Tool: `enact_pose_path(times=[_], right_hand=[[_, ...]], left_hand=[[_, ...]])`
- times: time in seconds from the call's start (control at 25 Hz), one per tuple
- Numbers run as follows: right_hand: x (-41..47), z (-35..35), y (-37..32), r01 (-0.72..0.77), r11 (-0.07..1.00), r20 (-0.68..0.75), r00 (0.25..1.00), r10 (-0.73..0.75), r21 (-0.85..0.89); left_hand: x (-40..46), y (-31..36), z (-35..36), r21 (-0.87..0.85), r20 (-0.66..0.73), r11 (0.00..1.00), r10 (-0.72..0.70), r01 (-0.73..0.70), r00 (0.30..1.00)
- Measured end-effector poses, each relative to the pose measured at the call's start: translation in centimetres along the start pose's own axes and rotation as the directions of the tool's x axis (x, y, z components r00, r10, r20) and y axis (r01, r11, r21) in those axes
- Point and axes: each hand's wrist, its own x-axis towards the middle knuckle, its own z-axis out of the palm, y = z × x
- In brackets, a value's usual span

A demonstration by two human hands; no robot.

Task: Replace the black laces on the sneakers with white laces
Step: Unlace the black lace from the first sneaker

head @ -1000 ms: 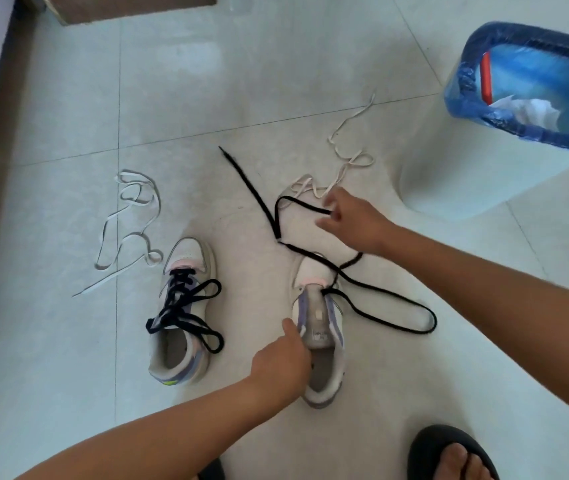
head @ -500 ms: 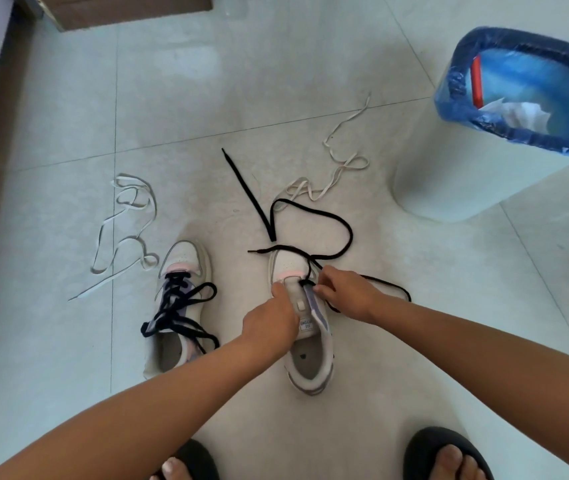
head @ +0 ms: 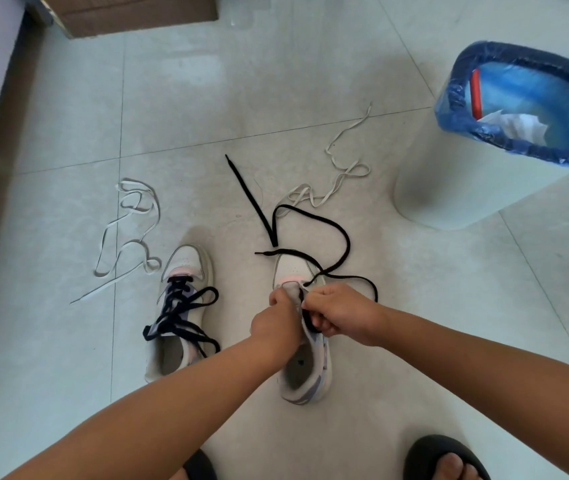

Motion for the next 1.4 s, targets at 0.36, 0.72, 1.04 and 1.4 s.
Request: enact_pose_path(times=[0.36,0.72,1.04,1.4], right_hand=[[-0.5,-1.3,-0.6,0.042,0.995,-0.069,0.997,-0.036,0.087],[0.1,-0.7,-1.6,-0.340,0.936,0.086,0.939,0.333,0.089],[-4.2,3.1,0.0,0.107,0.894,-0.052,0.988,-0.144,-0.436],[-15.0,0.5,-2.3,0.410,0.597,0.366,0.909,-0.201,-0.690]], left_hand=[[-0.2,-0.7,-0.9,-0.357,0.213,0.920,-0.089,0.162,0.973],[0.0,-6.7,0.5,0.519,-0.203,0.508,0.855,-0.688,0.478],[0.6,-3.9,1.7,0.065,-0.264,0.764,0.633,-0.641,0.728],[3.4,-2.6,0.2,-0.056,-0.197,0.934,0.337,-0.354,0.921]])
